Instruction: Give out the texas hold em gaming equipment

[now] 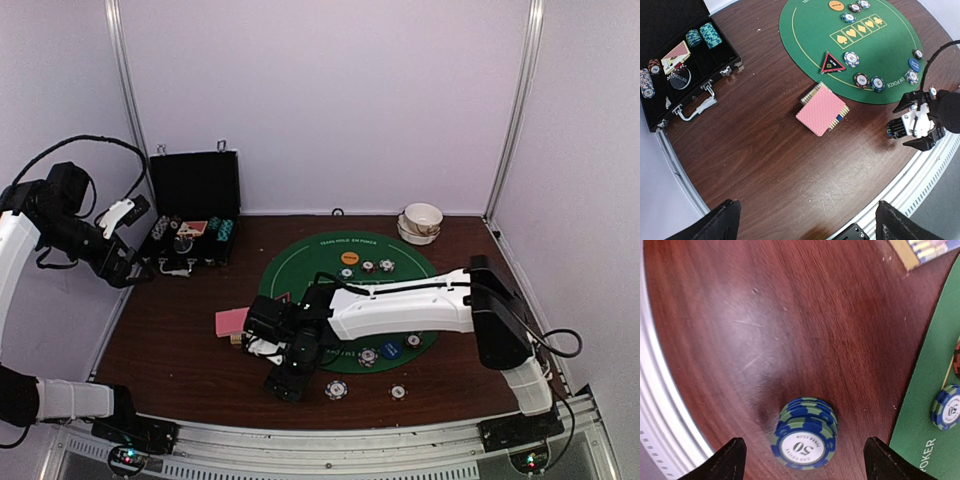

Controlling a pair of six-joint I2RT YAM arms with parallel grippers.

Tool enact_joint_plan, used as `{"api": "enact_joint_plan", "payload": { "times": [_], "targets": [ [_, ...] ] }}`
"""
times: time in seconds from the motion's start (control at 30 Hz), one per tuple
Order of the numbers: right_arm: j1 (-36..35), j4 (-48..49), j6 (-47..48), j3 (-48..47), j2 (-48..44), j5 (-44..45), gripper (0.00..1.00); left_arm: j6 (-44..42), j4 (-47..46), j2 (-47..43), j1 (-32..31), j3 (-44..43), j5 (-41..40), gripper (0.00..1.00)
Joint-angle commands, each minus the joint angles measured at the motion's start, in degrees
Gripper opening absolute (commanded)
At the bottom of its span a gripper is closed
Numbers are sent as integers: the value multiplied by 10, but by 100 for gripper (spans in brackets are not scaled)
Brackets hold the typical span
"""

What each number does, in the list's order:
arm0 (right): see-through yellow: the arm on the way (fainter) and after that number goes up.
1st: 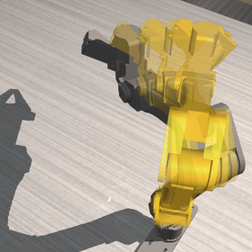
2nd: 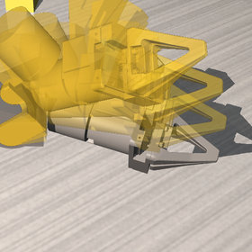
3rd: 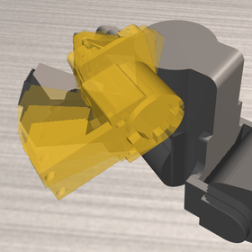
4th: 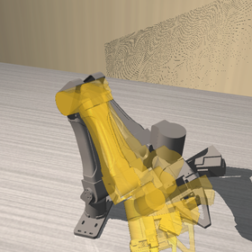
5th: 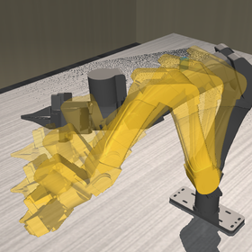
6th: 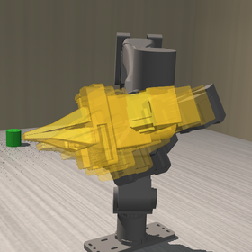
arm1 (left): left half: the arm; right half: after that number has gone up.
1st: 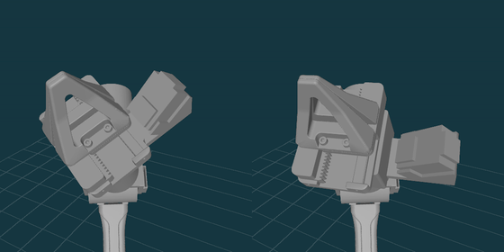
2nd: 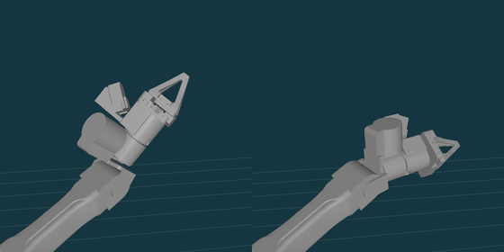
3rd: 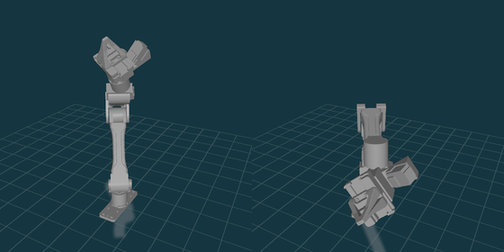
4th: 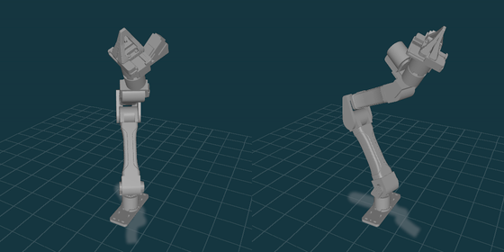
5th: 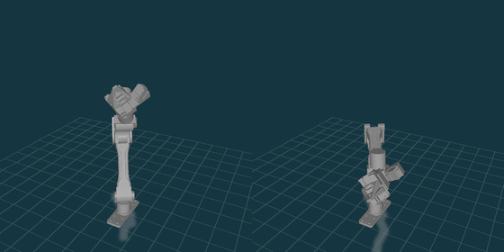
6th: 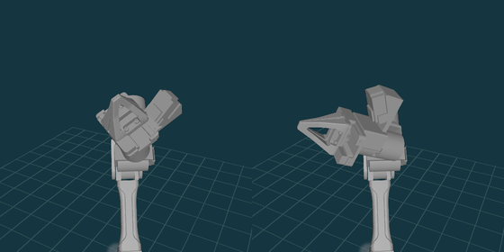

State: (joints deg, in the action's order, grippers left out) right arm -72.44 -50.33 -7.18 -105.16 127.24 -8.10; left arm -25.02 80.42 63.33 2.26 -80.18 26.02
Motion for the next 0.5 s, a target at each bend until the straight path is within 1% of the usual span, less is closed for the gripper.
{"api": "enact_joint_plan", "payload": {
  "times": [0.0, 0.17, 0.47],
  "targets": [
    [3, -10, 11, -11, 16, -1, 83, -8, 6, -3, 4, -14, 13, 98],
    [4, -11, 11, -10, 27, -3, 78, -9, 5, -3, 4, -15, 13, 98],
    [3, -8, 11, -10, 26, -1, 58, -7, 6, 1, 4, -19, 15, 97]
  ]
}}
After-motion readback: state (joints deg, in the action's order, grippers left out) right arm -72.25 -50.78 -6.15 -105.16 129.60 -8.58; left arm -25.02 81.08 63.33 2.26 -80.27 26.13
